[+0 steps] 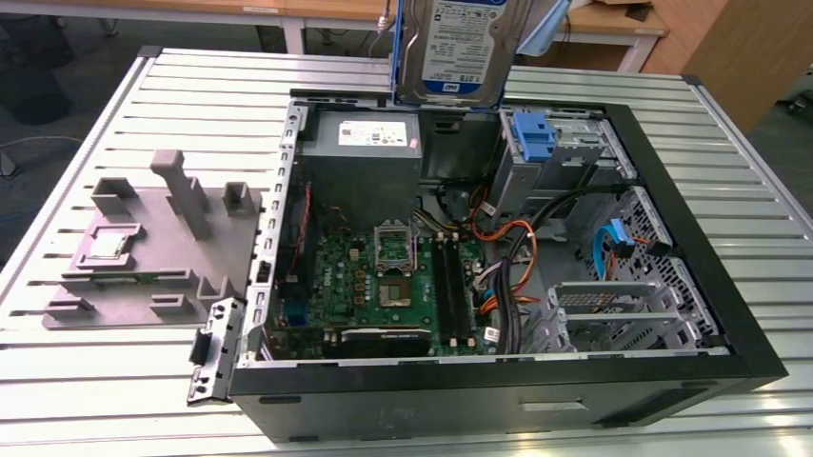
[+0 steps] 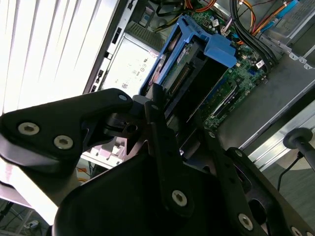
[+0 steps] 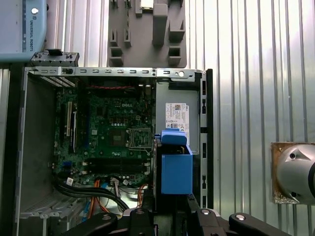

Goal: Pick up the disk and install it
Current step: 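Pick up the disk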

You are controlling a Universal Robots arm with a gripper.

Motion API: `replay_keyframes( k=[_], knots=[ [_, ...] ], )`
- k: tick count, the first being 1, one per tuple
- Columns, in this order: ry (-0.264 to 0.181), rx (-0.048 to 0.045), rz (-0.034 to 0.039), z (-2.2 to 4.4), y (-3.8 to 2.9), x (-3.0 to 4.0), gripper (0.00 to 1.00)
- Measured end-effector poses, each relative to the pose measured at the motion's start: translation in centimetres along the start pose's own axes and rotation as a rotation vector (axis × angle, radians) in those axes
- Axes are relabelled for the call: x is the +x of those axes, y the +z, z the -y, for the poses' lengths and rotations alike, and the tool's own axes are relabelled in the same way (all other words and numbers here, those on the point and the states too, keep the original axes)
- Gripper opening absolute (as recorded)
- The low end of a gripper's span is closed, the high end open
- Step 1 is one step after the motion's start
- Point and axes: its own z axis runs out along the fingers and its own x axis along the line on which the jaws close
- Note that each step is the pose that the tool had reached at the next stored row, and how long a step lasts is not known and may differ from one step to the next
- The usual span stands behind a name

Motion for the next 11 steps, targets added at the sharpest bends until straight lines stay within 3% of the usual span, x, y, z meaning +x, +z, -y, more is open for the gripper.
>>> replay_keyframes(
  k=[7,11],
  knots=[
    [0.000,-0.0001,-0.0001,0.01,-0.01,0.15,0.35],
    [0.000,-0.0001,0.0010,0.01,0.02,0.82,0.35]
  ],
)
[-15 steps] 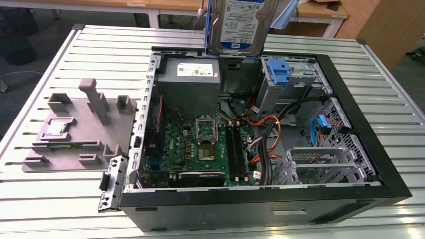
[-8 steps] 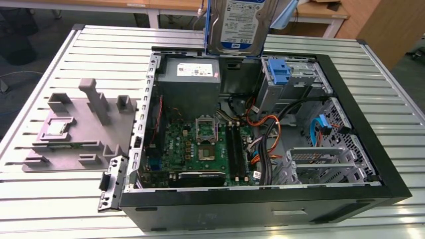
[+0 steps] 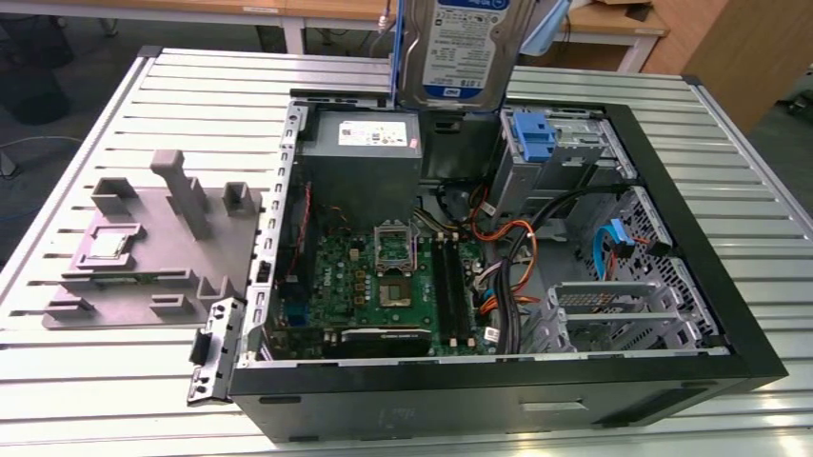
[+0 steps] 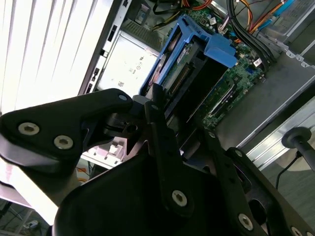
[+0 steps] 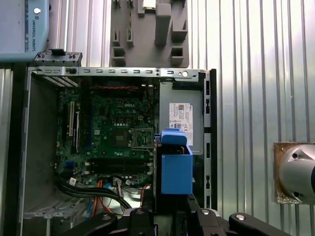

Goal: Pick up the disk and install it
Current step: 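Pick up the disk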

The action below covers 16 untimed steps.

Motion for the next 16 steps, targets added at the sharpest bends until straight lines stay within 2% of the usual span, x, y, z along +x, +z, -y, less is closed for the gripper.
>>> replay_keyframes(
  k=[6,16],
  knots=[
    [-0.001,0.0000,0.0084,0.02,0.07,1.38,0.35],
    [-0.001,-0.0001,0.0201,0.04,0.12,4.17,0.35]
  ],
)
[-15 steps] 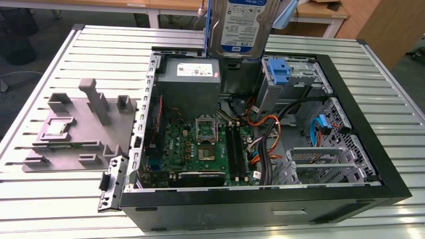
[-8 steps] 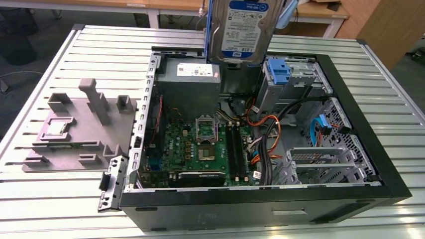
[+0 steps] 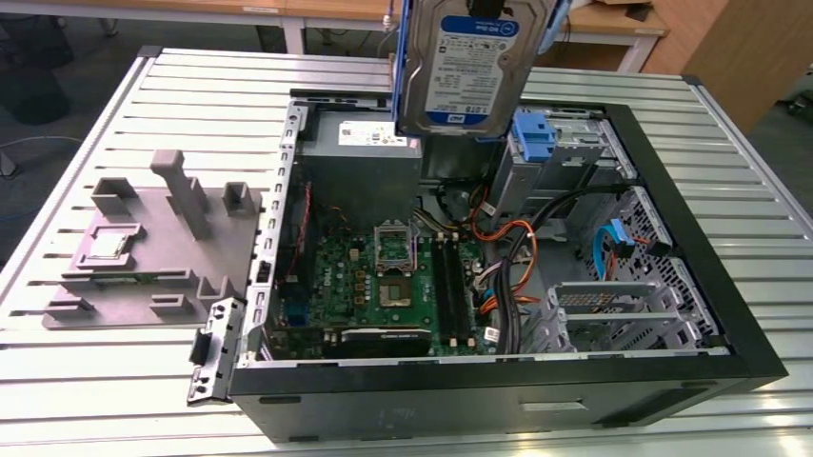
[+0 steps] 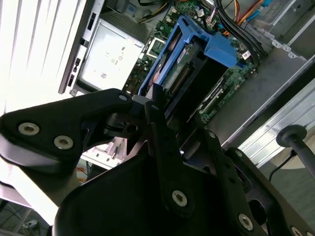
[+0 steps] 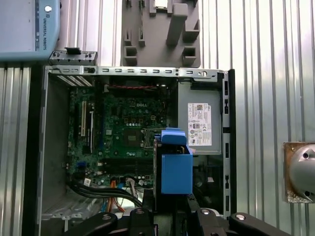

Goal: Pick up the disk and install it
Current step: 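Pick up the disk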

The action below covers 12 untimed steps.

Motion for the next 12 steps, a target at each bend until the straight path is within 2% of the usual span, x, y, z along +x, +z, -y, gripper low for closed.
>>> replay_keyframes(
  k=[7,12],
  knots=[
    [-0.001,-0.0001,0.0127,0.01,-0.05,1.87,0.35],
    [-0.002,-0.0002,0.0246,0.02,-0.09,3.09,0.35]
  ],
)
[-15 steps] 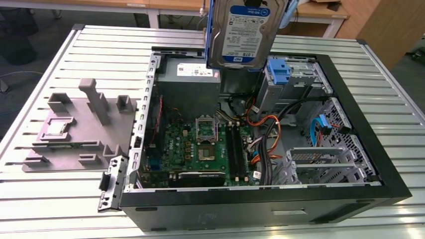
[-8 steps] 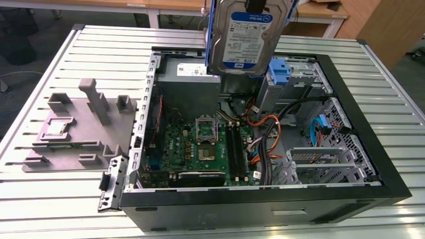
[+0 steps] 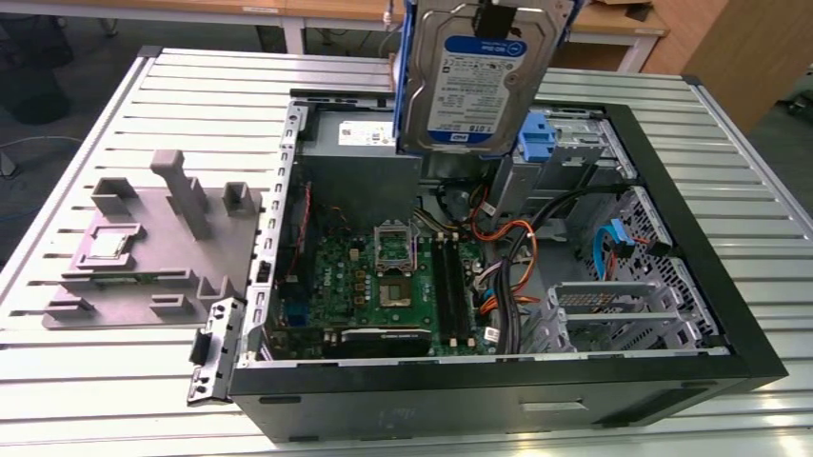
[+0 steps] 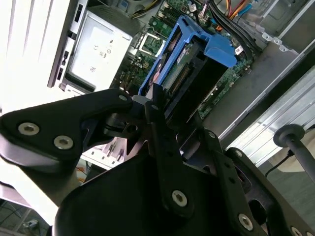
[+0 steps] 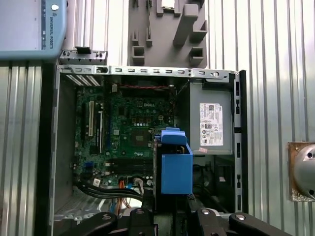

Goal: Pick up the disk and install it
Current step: 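Pick up the disk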

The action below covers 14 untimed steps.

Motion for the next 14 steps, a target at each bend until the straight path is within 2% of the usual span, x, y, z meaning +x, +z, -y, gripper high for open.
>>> replay_keyframes(
  k=[14],
  knots=[
    [-0.002,-0.0002,0.0355,0.01,-0.19,3.12,0.35]
  ],
)
